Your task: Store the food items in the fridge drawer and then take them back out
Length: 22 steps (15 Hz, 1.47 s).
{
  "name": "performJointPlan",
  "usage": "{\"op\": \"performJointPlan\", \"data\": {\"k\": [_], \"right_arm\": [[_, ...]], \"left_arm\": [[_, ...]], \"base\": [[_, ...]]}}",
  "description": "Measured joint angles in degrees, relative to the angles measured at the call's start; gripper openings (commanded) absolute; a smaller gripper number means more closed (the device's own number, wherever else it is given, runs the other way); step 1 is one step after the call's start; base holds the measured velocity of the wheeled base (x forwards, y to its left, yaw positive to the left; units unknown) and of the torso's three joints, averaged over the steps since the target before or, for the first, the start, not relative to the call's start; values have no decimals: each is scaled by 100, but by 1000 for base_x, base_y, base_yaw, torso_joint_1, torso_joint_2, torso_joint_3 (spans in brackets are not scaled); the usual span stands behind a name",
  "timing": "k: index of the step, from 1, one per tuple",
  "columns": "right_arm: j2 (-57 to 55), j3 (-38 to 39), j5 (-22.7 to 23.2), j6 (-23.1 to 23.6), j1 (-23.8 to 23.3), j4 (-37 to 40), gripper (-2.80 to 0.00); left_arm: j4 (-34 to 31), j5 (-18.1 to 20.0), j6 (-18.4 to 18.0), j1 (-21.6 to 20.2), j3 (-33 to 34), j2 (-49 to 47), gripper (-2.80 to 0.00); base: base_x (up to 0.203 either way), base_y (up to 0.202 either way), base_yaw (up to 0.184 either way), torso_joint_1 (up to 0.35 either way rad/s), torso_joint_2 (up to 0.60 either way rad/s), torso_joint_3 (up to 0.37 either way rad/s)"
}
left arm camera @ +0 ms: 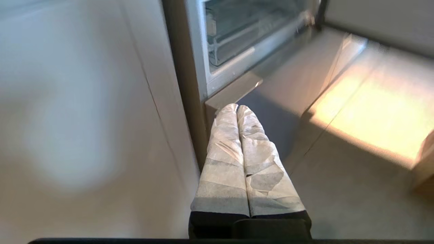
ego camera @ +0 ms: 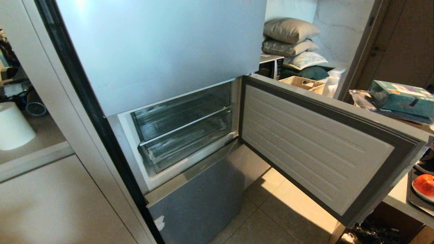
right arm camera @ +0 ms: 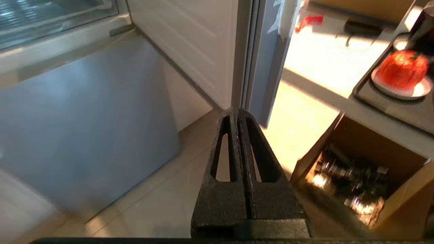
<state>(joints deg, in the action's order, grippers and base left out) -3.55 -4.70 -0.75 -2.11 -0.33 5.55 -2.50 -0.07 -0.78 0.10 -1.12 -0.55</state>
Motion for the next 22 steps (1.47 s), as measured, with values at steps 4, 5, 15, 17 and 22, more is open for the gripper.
{"op": "performJointPlan", "data": {"k": [4, 5, 15, 17, 22], "right_arm": [[-1279, -857, 388, -711, 4, 47, -280], [-1628, -1049, 510, -839, 4, -39, -280], [-5928, -1699, 801, -1255, 0, -2930, -280], [-6602, -1748, 784, -1266, -11, -3529, -280], [-7715, -2049, 708, -1265, -134, -4292, -280]], "left_arm": [[11, -9, 99, 0, 7, 48, -280], [11, -9, 99, 0, 7, 48, -280], [13, -9, 97, 0, 7, 53, -280], [14, -9, 99, 0, 7, 53, -280], [13, -9, 97, 0, 7, 53, -280]], "base": [[0, 0, 0, 0, 0, 0], [0, 0, 0, 0, 0, 0], [0, 0, 0, 0, 0, 0], [0, 0, 0, 0, 0, 0], [0, 0, 0, 0, 0, 0]]}}
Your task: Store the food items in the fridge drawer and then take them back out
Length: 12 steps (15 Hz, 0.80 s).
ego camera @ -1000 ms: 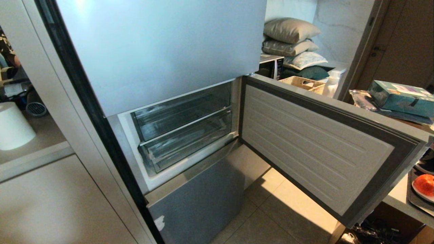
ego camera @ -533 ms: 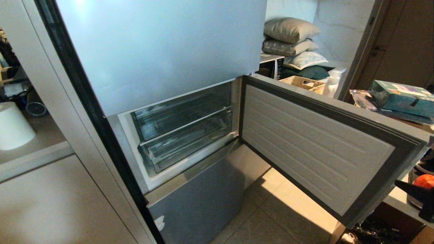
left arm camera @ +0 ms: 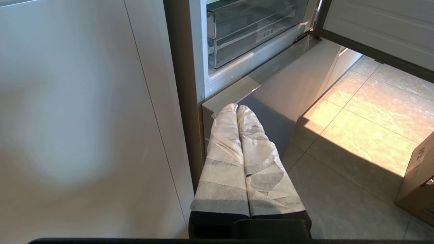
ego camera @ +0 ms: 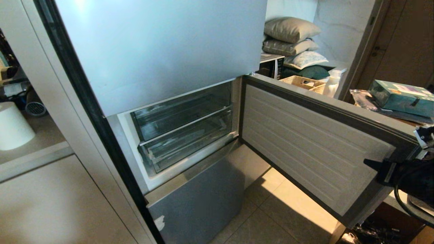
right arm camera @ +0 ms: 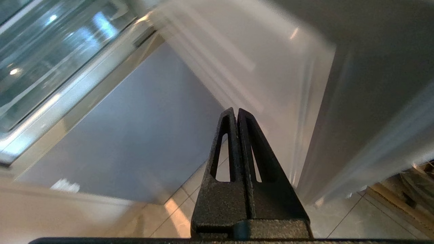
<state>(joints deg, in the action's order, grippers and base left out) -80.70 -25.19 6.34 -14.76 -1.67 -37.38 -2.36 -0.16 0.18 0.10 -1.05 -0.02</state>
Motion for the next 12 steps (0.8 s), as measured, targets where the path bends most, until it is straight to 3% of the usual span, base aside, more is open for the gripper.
{"op": "performJointPlan", "data": {"k": [4, 12], "right_arm": [[-353, -306, -375, 13, -180, -9, -280], [-34, -39, -362, 94, -260, -11, -280]], "left_arm": [[0, 0, 0, 0, 0, 0, -280], [2, 0, 0, 0, 0, 0, -280]], "base": [[0, 0, 0, 0, 0, 0], [0, 0, 0, 0, 0, 0]]}}
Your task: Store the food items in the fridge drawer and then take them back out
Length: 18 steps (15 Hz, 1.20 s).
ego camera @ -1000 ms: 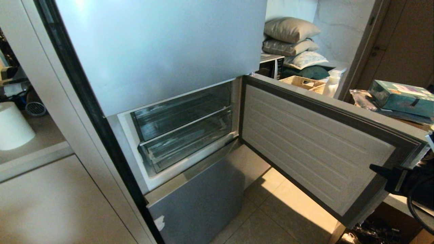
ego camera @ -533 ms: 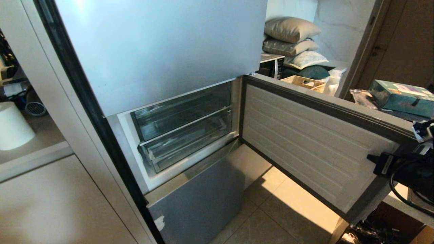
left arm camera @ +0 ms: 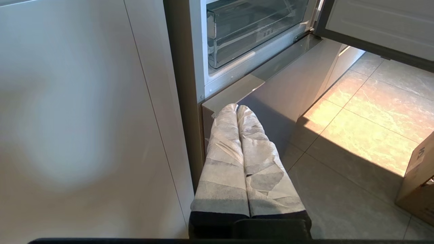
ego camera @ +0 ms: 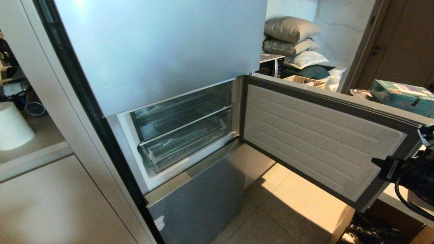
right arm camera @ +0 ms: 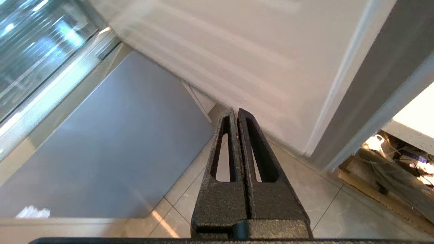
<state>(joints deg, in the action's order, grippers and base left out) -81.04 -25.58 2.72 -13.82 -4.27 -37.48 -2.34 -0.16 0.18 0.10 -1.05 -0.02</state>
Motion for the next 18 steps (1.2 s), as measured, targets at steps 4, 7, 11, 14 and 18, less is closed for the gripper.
{"op": "performJointPlan", "data": {"k": [4, 7, 11, 14, 18], "right_arm": [[1017, 646, 20, 424, 28, 17, -280], [2049, 1322, 23, 753, 38, 47, -280], [3523, 2173, 15, 861, 39, 540, -280], [4921, 2405, 17, 969, 39, 1607, -280], [6223, 2533, -106, 1321, 77, 3335, -280]], "left_arm": [[0, 0, 0, 0, 0, 0, -280], [-1, 0, 0, 0, 0, 0, -280], [-2, 0, 1, 0, 0, 0, -280], [-1, 2, -2, 0, 0, 0, -280], [-1, 0, -10, 0, 0, 0, -280]], "base": [[0, 0, 0, 0, 0, 0], [0, 0, 0, 0, 0, 0], [0, 0, 0, 0, 0, 0], [0, 0, 0, 0, 0, 0], [0, 0, 0, 0, 0, 0]]}}
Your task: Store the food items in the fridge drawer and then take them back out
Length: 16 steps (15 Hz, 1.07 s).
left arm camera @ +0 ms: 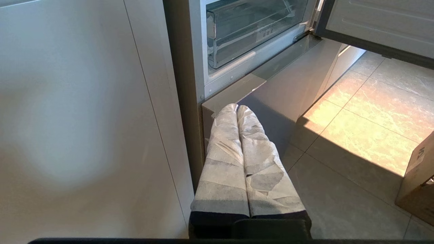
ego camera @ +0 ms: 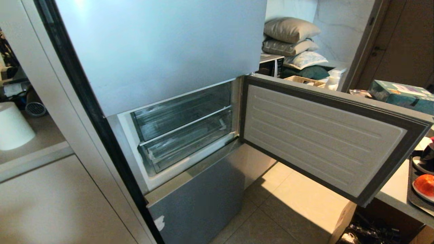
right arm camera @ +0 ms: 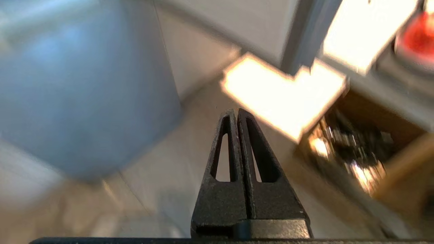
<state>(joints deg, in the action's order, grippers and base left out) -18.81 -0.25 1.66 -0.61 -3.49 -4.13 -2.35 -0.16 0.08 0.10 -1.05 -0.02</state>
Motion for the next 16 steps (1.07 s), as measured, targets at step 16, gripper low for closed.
{"op": "performJointPlan", "data": {"k": [16], "right_arm": [[1876, 25, -344, -162, 323, 408, -280]], "left_arm": [[-2, 0, -1, 0, 0, 0, -280]], "base": [[0, 0, 0, 0, 0, 0]]}}
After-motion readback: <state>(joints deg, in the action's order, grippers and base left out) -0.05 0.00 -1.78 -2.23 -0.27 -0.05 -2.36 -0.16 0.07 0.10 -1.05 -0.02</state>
